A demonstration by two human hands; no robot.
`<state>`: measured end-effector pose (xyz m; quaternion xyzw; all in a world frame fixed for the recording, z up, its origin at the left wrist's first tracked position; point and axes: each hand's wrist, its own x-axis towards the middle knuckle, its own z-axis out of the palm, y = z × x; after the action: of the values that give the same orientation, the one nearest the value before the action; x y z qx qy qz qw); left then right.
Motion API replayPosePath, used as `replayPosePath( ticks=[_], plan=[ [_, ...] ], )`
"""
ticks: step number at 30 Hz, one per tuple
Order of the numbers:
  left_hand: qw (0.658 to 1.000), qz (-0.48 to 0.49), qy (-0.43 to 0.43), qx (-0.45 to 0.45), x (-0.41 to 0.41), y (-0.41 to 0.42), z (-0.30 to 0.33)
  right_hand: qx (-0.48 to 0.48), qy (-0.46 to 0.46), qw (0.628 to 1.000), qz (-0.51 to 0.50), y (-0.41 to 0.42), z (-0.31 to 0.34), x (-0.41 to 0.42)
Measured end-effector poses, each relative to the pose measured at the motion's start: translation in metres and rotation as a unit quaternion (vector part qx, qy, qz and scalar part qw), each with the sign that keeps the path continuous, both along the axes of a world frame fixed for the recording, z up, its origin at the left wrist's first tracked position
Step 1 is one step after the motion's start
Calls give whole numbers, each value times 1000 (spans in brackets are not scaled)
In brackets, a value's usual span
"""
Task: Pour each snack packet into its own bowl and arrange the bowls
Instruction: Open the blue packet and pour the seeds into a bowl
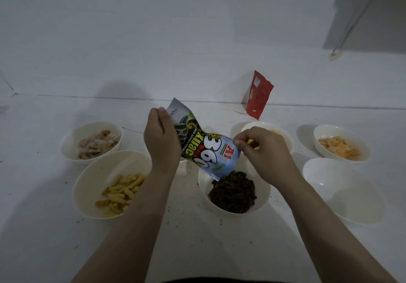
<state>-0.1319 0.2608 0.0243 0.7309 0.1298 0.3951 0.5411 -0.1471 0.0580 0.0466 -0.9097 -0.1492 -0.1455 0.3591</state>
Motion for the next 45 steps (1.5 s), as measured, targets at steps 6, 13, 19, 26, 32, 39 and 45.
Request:
replayPosePath(
  ticks=[6,13,19,26,32,39,45],
  plan=[
    [1000,-5,-2,-1,-2,-2,1,11,-20,1000,-5,-1,-2,-2],
    [1000,-1,1,-7,-2,-1,0,9,-24,1000,-1,-1,-3,-1],
    [1000,-1,5,-21,-2,0,0,12,-33,999,4,-1,-4,0],
    [998,-9,10,-58,-2,1,1,-17,-81,996,17,2,-3,3],
    [999,-13,10,-50,-1,-3,4,-44,-69,996,17,-1,3,4],
    [999,-19,10,-47,1,-6,4,-34,-38,999,13,-6,3,1],
    [998,-17,9,-52,1,-6,3,-7,-40,999,19,-6,-1,0]
  ],
)
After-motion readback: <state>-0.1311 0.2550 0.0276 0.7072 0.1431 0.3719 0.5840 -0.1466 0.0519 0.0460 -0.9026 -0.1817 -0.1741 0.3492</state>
